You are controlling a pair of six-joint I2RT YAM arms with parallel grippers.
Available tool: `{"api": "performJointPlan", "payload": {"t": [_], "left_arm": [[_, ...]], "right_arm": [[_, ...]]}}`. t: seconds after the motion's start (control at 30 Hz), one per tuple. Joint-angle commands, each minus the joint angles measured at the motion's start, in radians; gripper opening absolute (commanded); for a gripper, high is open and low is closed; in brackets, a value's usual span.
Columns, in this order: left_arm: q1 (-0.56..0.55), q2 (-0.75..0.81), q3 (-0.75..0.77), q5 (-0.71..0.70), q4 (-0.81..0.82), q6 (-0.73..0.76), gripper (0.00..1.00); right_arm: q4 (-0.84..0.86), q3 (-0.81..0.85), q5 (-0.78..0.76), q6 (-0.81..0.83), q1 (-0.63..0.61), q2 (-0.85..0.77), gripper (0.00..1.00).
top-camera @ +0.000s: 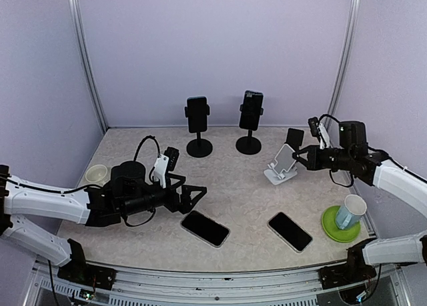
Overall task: Place the phone on the phone stand
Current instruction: Pass from the right arm to the left
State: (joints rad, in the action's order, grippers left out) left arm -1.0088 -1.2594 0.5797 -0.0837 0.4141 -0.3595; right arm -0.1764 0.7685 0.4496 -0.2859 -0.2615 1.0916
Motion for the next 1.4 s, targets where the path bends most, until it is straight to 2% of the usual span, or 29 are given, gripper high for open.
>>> {"api": "performJointPlan", "payload": {"t": [0.0,0.33,0.6,0.97,1.37], "left_arm": [[-0.028,-0.04,0.064,-0.016,0.003,0.004,0.99],[-0.073,-0.125,0.168,-0.051,0.01,-0.004,0.99],[-0.106,-0.191,0.237,-0.071,-0.01,-0.002,0.99],[-0.135,-0.281,0.35,-0.211,-0.139,0.097,0.99],[-0.138,-0.291,0.365,-0.23,-0.162,0.173,0.99]], "right_arm": [[0.073,0.059,-0.019,-0.042,-0.117,0.006,0.0],[0.17,0.108,-0.124,-0.094,-0.354,0.107,0.0],[0.206,0.155,-0.165,-0.116,-0.467,0.189,0.0],[0.166,0.243,-0.123,-0.151,-0.547,0.274,0.0],[0.128,0.298,-0.081,-0.143,-0.596,0.33,0.0]]}}
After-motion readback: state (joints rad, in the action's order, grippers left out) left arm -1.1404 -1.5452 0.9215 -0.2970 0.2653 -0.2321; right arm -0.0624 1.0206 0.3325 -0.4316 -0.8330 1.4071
